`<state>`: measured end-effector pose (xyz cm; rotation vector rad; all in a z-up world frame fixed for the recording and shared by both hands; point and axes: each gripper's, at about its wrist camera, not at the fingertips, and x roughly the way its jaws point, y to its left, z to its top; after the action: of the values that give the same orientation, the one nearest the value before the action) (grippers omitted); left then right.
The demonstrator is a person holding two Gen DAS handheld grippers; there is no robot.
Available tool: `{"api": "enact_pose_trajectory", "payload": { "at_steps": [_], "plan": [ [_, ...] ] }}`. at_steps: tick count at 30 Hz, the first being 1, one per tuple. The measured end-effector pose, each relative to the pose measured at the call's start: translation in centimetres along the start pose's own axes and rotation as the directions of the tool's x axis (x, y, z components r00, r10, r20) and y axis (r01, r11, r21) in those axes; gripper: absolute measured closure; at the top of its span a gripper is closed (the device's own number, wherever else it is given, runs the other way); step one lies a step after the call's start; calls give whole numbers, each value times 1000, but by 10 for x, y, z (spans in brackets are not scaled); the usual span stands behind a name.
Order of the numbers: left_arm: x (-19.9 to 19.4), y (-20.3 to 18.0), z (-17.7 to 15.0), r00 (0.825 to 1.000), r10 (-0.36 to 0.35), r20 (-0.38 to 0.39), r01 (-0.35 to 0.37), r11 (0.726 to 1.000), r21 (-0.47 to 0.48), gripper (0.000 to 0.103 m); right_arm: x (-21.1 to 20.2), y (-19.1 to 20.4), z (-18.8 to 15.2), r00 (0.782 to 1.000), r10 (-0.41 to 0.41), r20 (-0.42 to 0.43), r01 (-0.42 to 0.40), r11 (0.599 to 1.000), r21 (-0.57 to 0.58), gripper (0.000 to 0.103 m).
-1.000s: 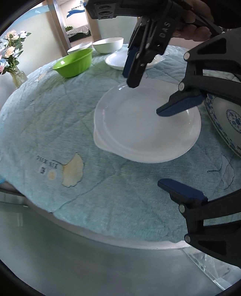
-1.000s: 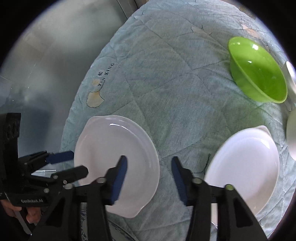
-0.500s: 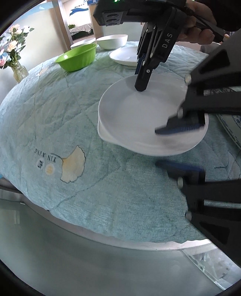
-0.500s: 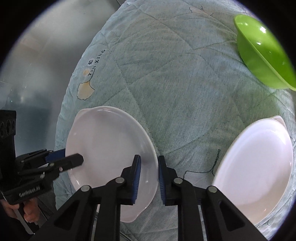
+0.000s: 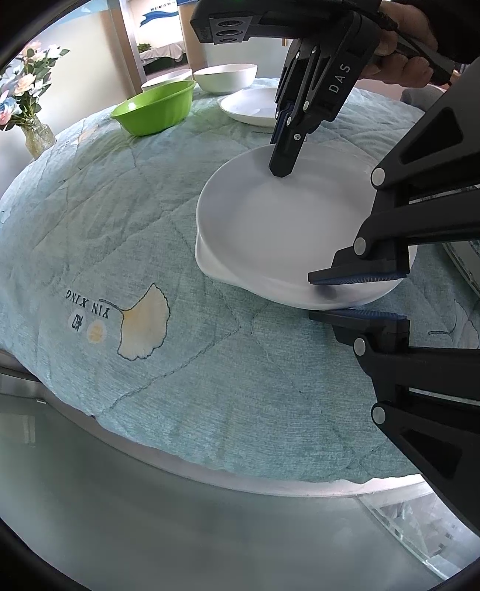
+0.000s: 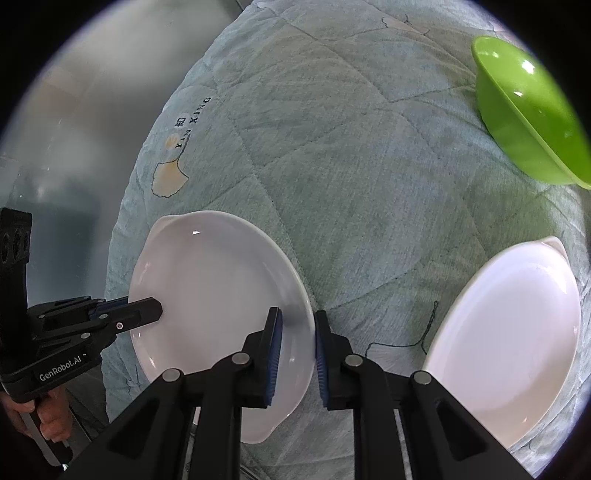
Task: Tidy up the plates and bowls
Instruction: 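Lift the white lugged plate with both grippers toward the blue plate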
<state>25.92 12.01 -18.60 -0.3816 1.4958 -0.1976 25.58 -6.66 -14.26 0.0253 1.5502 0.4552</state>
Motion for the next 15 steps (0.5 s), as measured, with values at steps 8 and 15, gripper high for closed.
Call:
{"api": "enact_pose_trajectory", "payload": {
  "at_steps": [8,15],
  "plan": [
    [-29,-9,-3,998,33,60,-34,999,14,94,-20,12,-8,999,3,46,-4,1000,15,91],
    [-89,-43,-17,986,58,155,-75,991,111,94,-81,22,-29,985,18,170,-29,998,61,91]
  ]
}}
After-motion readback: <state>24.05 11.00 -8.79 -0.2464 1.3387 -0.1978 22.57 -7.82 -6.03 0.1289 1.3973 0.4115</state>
